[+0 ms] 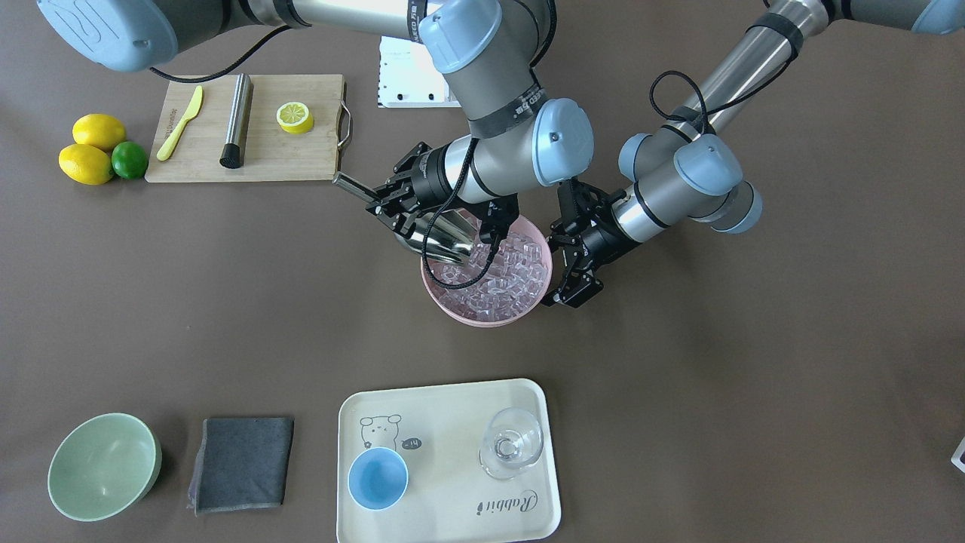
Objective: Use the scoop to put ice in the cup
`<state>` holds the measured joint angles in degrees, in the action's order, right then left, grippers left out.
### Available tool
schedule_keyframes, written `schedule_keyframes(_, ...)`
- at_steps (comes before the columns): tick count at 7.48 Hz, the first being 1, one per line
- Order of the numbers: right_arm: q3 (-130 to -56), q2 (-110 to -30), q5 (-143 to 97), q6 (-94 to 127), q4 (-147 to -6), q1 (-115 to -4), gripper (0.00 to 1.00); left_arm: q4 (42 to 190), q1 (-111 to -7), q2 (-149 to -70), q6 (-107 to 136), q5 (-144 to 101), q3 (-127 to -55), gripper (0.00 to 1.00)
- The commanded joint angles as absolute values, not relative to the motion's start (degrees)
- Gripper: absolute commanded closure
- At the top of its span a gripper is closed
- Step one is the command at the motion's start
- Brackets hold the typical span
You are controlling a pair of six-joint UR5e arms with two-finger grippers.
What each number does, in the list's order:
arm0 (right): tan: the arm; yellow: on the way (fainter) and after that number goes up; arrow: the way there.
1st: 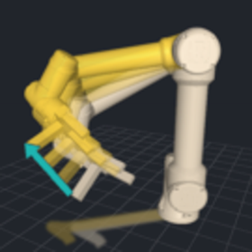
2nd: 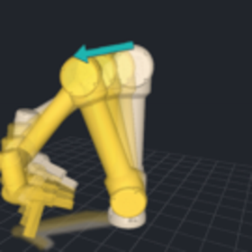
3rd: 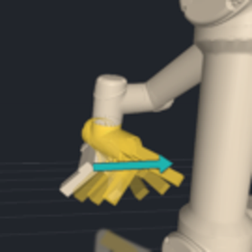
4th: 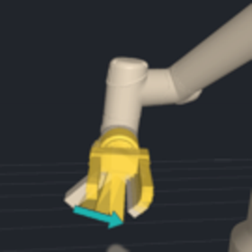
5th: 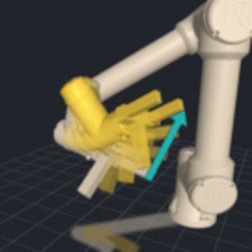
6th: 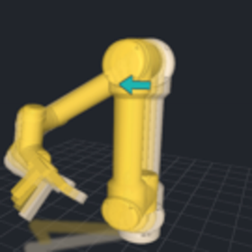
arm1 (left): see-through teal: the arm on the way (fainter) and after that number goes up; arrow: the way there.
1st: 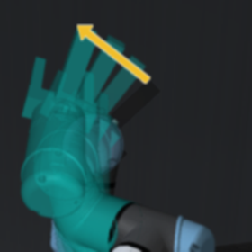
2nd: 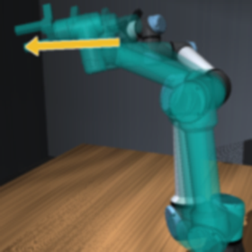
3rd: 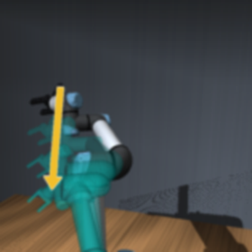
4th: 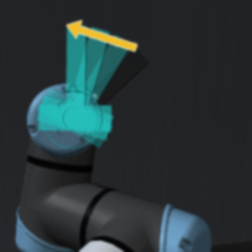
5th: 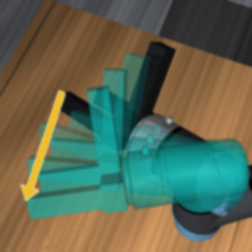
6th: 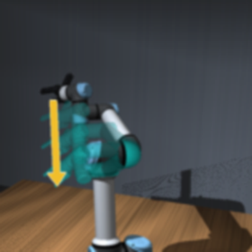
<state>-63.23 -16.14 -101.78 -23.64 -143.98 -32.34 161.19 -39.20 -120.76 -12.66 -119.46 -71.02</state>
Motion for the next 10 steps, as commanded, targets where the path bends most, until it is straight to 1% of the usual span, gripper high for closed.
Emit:
schedule_keyframes(1,-61.0,-14.5,-101.78,-22.15,-141.42,-32.34,1.0,161.19,-39.2,-120.76,-12.66,-119.44,-71.02,0.03)
schedule_keyframes(4,-57.41,-13.72,-101.86,-19.95,-137.38,-32.34,1.0,161.19,-39.2,-120.76,-12.66,-119.44,-71.02,0.03)
schedule_keyframes(7,-55.56,-13.36,-102.22,-18.55,-134.85,-32.26,1.0,161.19,-39.2,-120.76,-12.66,-119.44,-71.02,0.03)
schedule_keyframes(10,-56.86,-13.53,-102.22,-18.54,-134.12,-32.26,1.0,161.19,-39.2,-120.76,-12.66,-119.44,-71.02,0.03)
